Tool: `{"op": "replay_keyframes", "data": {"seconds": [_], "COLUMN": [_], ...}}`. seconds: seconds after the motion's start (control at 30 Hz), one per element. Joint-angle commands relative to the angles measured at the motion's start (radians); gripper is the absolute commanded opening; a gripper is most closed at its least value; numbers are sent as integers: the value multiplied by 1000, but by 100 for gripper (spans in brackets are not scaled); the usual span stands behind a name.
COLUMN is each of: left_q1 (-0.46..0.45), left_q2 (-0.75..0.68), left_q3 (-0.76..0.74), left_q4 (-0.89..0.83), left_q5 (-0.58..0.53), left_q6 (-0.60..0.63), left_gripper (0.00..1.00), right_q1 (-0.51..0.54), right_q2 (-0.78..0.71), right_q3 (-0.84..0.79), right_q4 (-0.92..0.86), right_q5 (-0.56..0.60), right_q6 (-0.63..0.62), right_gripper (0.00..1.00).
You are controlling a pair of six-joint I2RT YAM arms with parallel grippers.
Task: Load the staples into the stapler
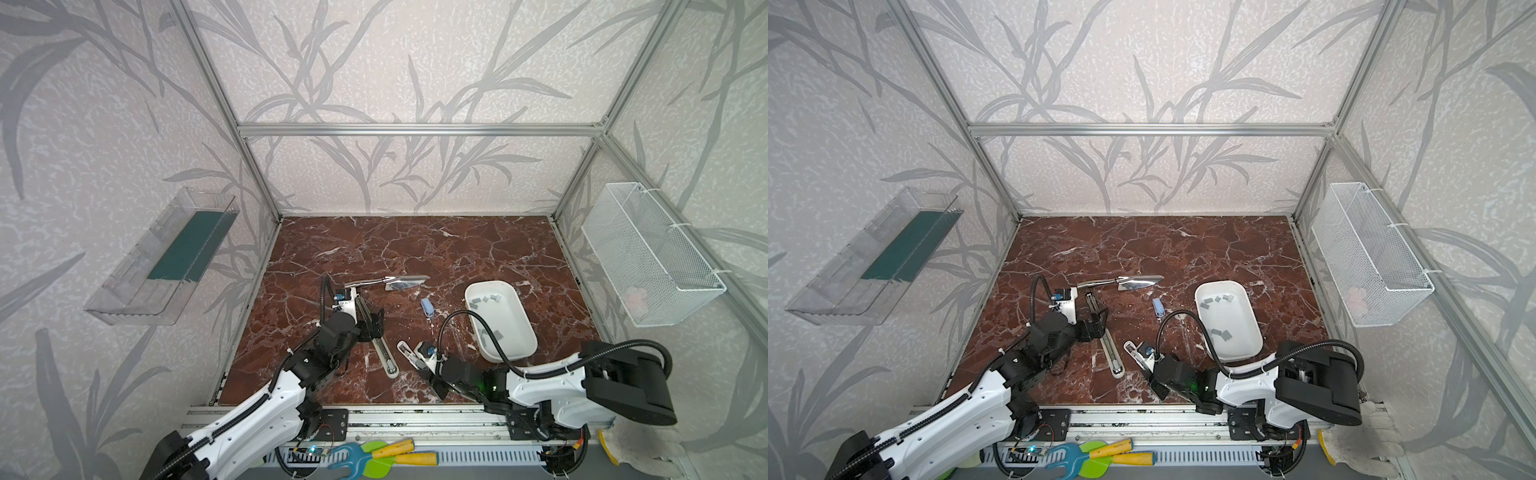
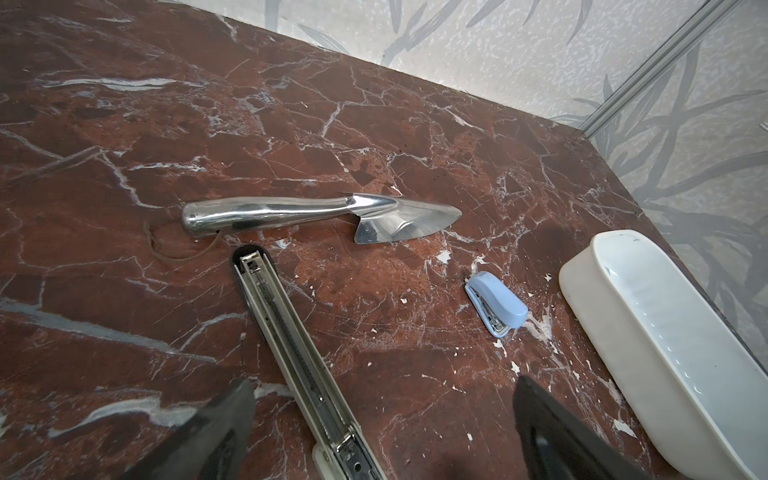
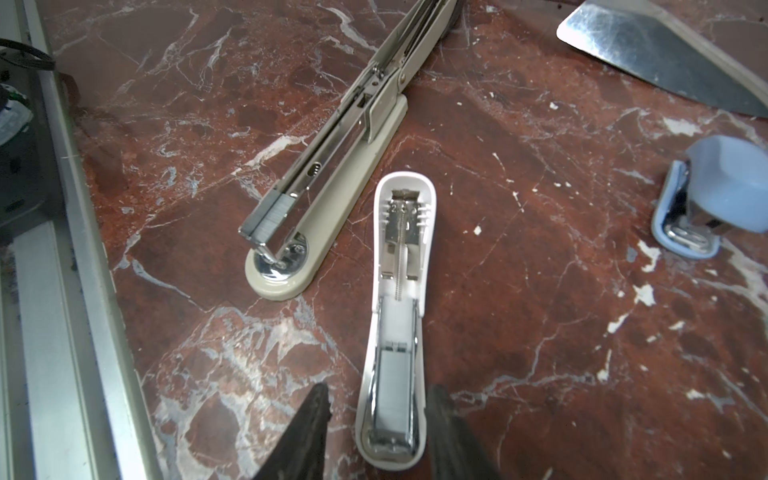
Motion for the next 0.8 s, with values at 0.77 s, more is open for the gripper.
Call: {"op": "replay_keyframes", "data": {"seconds": [0.77], "left_q1": [-12], "left_q2": [104], "left_q3": [35], "left_q4": [114], "left_q5": [117], "left_q6": [0], "left_gripper": [94], "right_q1": [3], "right_q2": [103], "right_q3": [24], "right_q4": [76], "right_q5": [83], "right_q6": [17], "right_gripper": [19]}}
